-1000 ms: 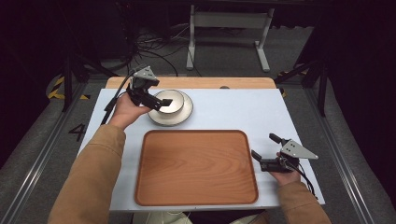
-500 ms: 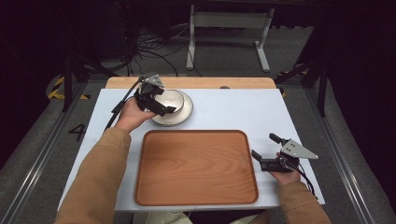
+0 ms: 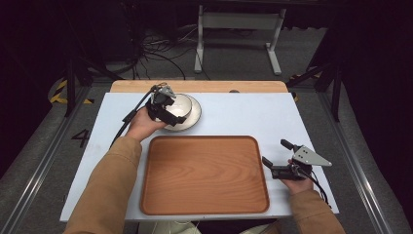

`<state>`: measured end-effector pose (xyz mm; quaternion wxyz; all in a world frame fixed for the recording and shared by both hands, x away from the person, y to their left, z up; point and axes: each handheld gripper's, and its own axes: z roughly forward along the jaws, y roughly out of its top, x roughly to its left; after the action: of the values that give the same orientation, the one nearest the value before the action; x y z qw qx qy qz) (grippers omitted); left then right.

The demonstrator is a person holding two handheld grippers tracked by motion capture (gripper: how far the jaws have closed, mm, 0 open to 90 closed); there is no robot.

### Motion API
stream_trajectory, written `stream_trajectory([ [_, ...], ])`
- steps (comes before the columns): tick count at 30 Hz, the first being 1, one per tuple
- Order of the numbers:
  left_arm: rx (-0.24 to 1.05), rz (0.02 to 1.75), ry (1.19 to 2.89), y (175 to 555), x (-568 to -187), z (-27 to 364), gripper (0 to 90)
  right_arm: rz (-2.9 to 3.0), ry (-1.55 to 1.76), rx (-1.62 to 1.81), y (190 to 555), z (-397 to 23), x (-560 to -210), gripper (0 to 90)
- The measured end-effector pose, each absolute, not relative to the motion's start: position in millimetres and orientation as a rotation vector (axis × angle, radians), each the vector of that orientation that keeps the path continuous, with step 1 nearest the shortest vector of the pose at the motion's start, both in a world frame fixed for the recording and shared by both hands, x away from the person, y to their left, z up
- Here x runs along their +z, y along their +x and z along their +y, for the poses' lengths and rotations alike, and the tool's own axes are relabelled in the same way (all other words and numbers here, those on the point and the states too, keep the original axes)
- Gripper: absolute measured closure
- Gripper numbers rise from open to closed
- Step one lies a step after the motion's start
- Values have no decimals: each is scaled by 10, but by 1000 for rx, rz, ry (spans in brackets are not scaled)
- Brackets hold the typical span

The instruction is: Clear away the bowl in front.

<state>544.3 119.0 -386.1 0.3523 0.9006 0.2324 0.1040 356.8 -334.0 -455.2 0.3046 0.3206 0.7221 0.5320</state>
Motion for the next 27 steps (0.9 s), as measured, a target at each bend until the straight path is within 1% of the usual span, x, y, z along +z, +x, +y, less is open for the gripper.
stream_trajectory([
  [4,272,628,2353,5457,-3937,1158,110,1913,849,1408,3568,-3339,-4552,30],
  [8,279,635,2386,5459,-3997,1101,147,1914,850,1406,3568,-3336,-4553,32],
  [10,284,622,2405,5455,-4016,1068,195,1914,851,1406,3568,-3337,-4553,33],
  [14,296,629,2421,5452,-4036,1034,252,1915,851,1406,3568,-3336,-4553,34],
  [15,293,629,2428,5455,-4048,1023,252,1915,851,1406,3568,-3336,-4552,34],
  [22,300,637,2454,5449,-4089,984,367,1916,850,1404,3569,-3335,-4553,36],
  [27,318,616,2507,5433,-4090,960,499,1916,851,1403,3570,-3335,-4553,36],
])
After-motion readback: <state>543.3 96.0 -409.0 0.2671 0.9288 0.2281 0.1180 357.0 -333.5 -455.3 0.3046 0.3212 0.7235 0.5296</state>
